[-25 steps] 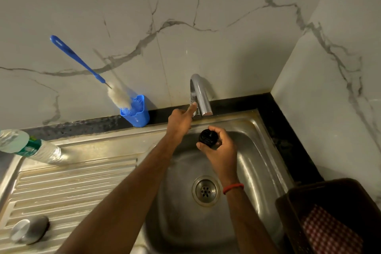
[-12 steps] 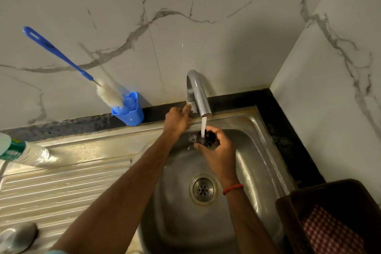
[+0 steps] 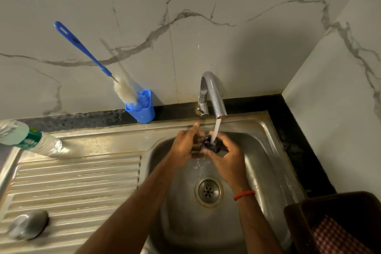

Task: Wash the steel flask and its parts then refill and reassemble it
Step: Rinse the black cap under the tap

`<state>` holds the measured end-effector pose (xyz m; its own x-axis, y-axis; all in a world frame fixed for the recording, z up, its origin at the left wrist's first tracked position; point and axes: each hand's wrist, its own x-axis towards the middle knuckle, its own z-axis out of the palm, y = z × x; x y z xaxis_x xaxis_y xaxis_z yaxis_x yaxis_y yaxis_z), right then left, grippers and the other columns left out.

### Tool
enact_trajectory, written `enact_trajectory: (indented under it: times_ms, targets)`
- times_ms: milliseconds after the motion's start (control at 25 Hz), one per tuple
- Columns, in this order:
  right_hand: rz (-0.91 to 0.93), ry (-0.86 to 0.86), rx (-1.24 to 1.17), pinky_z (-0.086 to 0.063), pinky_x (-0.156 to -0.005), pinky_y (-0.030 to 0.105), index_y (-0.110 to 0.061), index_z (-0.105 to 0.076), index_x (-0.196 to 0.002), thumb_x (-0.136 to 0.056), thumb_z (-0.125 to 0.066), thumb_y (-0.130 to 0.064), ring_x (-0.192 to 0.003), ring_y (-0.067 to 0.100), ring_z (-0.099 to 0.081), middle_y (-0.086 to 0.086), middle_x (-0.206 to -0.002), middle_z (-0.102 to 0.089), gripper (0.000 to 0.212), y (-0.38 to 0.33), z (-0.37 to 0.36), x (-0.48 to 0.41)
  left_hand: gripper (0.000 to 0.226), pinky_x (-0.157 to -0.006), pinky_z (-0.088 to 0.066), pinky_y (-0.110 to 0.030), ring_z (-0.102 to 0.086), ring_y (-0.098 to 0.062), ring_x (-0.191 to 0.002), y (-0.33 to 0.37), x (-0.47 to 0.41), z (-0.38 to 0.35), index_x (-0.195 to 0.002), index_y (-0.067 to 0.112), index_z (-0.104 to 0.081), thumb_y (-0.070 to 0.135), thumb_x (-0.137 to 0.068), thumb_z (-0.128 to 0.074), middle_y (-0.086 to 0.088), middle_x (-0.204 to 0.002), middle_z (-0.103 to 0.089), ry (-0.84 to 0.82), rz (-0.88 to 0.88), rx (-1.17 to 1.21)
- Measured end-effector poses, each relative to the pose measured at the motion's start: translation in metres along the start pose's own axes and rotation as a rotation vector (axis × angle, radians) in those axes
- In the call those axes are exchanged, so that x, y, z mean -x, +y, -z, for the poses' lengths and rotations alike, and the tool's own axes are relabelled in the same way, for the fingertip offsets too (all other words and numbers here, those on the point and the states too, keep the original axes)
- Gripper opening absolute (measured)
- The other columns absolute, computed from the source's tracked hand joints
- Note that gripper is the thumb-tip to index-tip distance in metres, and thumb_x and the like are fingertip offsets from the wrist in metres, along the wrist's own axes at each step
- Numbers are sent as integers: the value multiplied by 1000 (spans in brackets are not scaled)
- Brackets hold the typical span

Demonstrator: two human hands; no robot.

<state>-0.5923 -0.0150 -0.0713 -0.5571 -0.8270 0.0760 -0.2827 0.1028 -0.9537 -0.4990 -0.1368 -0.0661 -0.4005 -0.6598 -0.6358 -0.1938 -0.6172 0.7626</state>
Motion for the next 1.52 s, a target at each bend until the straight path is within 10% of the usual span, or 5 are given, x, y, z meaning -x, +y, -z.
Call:
enact_trajectory:
  times_ms: [480, 720, 1000, 1320, 1520]
  targets:
    - [-4, 128, -25, -51, -78, 9, -17, -64, -112, -68, -89, -6, -99, -4, -65, -12, -104, -68, 52, -2, -2, 3, 36, -76, -61, -42, -66, -18, -63, -5, 17, -4, -100, 3, -63, 34, -107, -47, -7, -72, -67, -119, 24, 107]
    - [14, 142, -6, -52, -77, 10, -12, -64, -109, -67, -90, -5, -96, 0, -67, -5, -102, -70, 49, 4, 2, 2, 43, -74, -62, -41, -72, -26, -75, -5, 20, -5, -114, -4, -66, 34, -107, -48, -28, -106, -71, -80, 15, 92]
    - [-74, 143, -20, -54, -80, 12, -20, -61, -112, -70, -89, -9, -99, -5, -64, -10, -106, -67, 51, 0, 4, 1, 39, -75, -63, -42, -76, -29, -85, -2, 25, -9, -114, 0, -66, 31, -109, -43, -17, -100, -77, -100, 39, 126]
    - [-716, 264, -1264, -61, -63, 28, -4, -63, -125, -98, -58, -27, -91, 26, -72, 23, -118, -67, 36, -12, -16, -13, 31, -83, -61, -43, -74, -33, -97, -3, 23, -5, -110, 5, -68, 28, -107, -47, -20, -107, -74, -83, 16, 150]
    - [-861, 143, -1379, -56, -49, 20, 1, -69, -115, -97, -62, -36, -71, 20, -68, 23, -107, -67, 41, -13, -23, -10, 35, -83, -59, -43, -69, -22, -73, -2, 21, 10, -101, 5, -65, 32, -107, -45, -10, -81, -70, -109, 47, 247]
